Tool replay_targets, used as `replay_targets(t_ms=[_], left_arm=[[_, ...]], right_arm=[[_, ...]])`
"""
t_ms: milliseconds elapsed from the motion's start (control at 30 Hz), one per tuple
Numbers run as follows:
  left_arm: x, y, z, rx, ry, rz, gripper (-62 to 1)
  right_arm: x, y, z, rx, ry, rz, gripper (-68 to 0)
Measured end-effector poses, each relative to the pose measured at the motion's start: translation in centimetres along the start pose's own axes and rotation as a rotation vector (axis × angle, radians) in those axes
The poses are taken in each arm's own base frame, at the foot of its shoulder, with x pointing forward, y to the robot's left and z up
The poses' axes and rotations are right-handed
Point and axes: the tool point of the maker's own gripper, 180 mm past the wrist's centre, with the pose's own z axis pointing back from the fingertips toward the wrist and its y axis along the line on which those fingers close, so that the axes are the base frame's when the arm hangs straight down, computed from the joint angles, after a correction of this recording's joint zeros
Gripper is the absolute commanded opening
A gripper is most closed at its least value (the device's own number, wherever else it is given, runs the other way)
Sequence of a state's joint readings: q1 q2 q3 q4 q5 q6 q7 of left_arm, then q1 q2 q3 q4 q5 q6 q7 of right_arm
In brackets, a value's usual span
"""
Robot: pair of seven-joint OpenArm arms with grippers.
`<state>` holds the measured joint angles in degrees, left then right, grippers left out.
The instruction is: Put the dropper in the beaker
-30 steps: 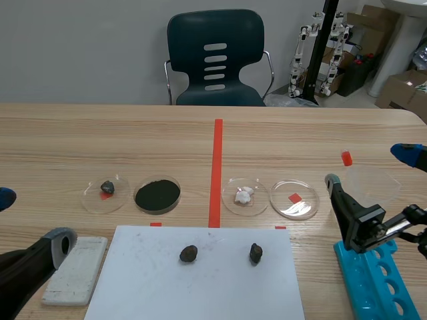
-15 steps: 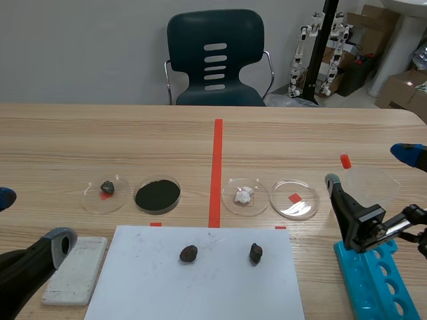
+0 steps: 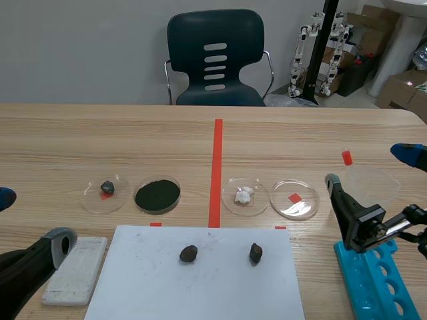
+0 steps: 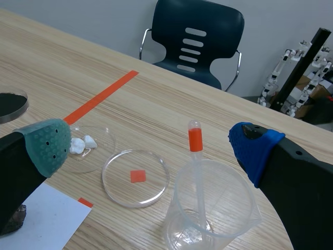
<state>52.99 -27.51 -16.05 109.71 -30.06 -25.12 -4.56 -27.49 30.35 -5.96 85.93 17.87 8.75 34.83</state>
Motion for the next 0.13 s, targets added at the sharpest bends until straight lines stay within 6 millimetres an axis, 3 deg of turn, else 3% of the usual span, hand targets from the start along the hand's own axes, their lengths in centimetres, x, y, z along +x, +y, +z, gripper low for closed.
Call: replay_targets(t_ms=[133], left_arm=[[0.0, 0.0, 0.0, 0.0, 0.0, 0.0, 1.4]], right_arm=[[0.0, 0.0, 0.0, 0.0, 0.0, 0.0, -3.3]])
